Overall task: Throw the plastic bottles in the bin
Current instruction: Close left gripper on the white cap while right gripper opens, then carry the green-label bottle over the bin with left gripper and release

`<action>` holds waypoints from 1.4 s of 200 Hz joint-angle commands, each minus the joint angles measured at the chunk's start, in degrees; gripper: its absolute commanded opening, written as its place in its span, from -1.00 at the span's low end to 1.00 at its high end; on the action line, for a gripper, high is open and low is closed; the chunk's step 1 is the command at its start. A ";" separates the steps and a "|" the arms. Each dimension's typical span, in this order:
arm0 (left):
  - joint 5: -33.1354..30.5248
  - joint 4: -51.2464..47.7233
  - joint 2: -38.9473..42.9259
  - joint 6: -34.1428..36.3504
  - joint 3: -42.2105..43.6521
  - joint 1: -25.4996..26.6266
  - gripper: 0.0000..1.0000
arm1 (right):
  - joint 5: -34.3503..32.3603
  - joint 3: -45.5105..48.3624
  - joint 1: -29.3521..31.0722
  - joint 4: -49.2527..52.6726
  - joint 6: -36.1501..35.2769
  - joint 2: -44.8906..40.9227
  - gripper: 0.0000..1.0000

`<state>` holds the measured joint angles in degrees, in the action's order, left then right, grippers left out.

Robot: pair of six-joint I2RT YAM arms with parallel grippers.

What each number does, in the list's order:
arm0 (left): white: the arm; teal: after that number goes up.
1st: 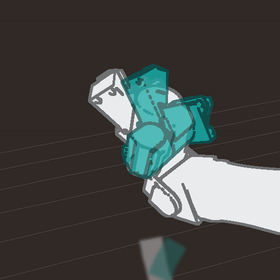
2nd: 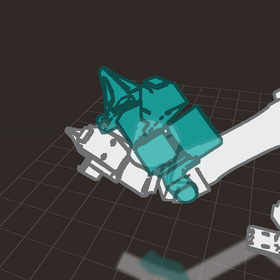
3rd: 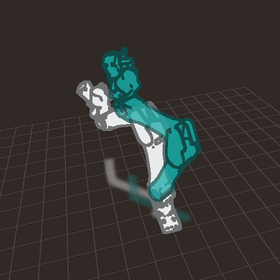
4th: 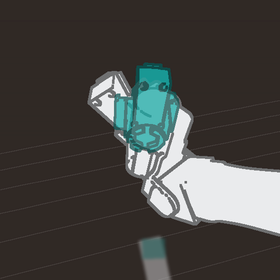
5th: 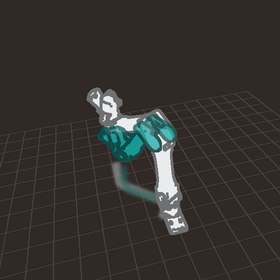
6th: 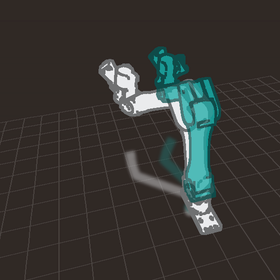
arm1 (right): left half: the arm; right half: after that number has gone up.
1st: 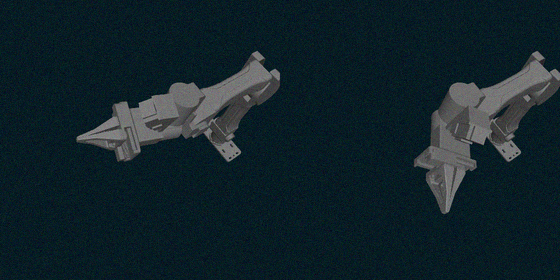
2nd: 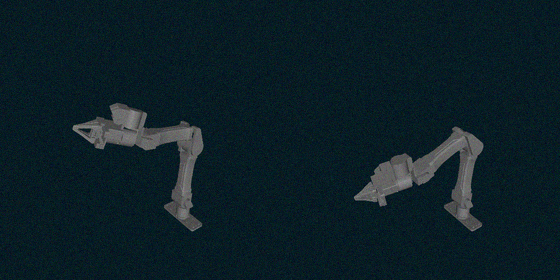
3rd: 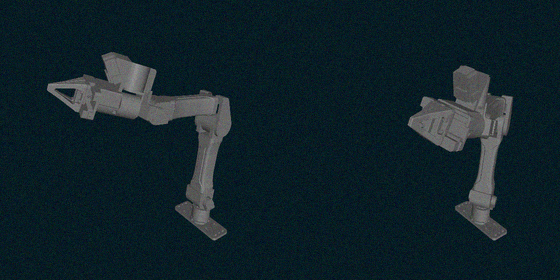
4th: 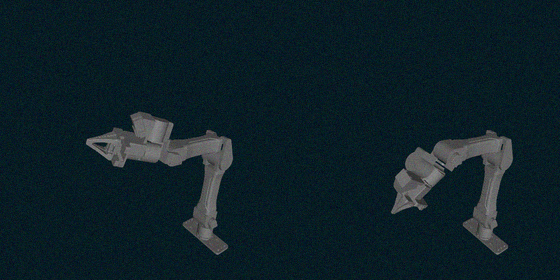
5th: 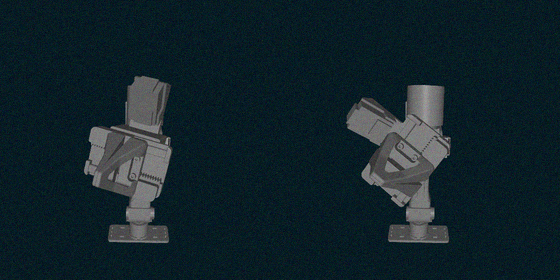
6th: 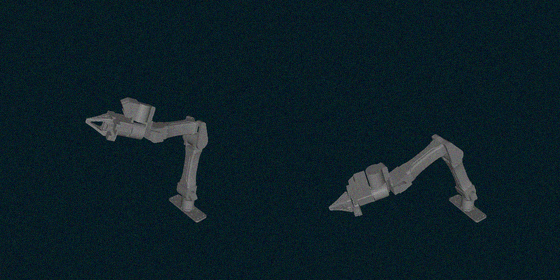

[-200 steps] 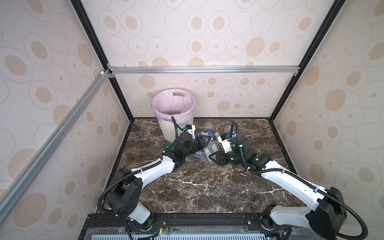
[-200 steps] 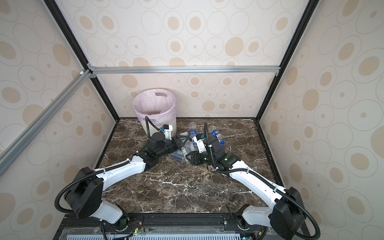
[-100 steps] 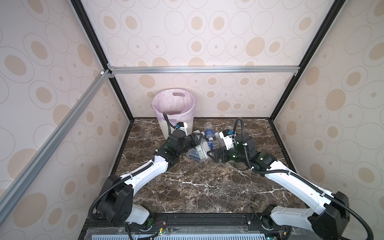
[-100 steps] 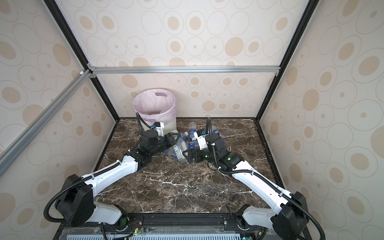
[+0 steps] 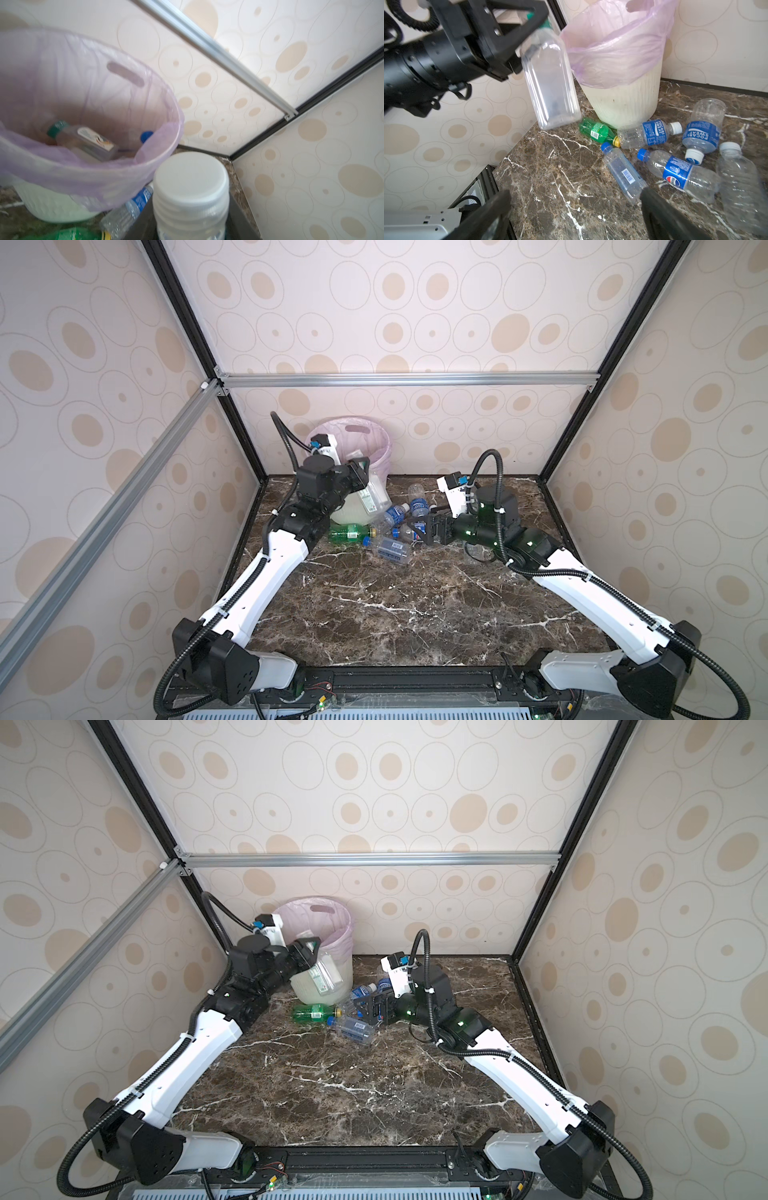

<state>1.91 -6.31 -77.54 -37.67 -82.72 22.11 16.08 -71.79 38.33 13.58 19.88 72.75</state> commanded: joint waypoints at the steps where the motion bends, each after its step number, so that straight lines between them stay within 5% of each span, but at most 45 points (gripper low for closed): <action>1: -6.43 -3.77 -0.37 10.11 -10.75 -0.40 -0.25 | 0.90 -2.99 1.18 -1.28 -1.24 1.20 0.99; 73: -14.83 2.19 -4.37 23.40 -25.48 -0.83 -0.25 | 0.27 -4.98 1.77 -1.87 -1.07 1.89 0.99; 113: -12.31 2.81 -12.28 20.10 -26.29 -5.55 -0.25 | 0.24 -3.81 1.80 -2.07 -0.20 2.61 1.00; 137: -5.53 -10.87 -27.19 13.66 -41.52 -8.41 -0.02 | 0.81 -3.36 1.88 -2.09 0.51 3.14 0.99; 160: 1.04 -20.51 -36.66 11.92 -56.60 -8.59 0.78 | 0.10 -2.42 2.10 -1.94 0.58 2.45 0.99; 169: 2.39 -18.62 -35.45 11.28 -54.70 -8.49 0.98 | -0.06 -1.73 2.10 -2.23 0.68 2.01 0.99; 280: 6.29 -4.79 -12.21 10.89 -22.46 -5.08 0.98 | -3.53 2.17 2.34 -1.34 3.05 -0.63 0.99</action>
<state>6.59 -14.33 -91.68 -25.85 -111.66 15.88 14.72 -70.41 40.18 12.03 21.96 74.37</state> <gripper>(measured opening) 0.991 0.997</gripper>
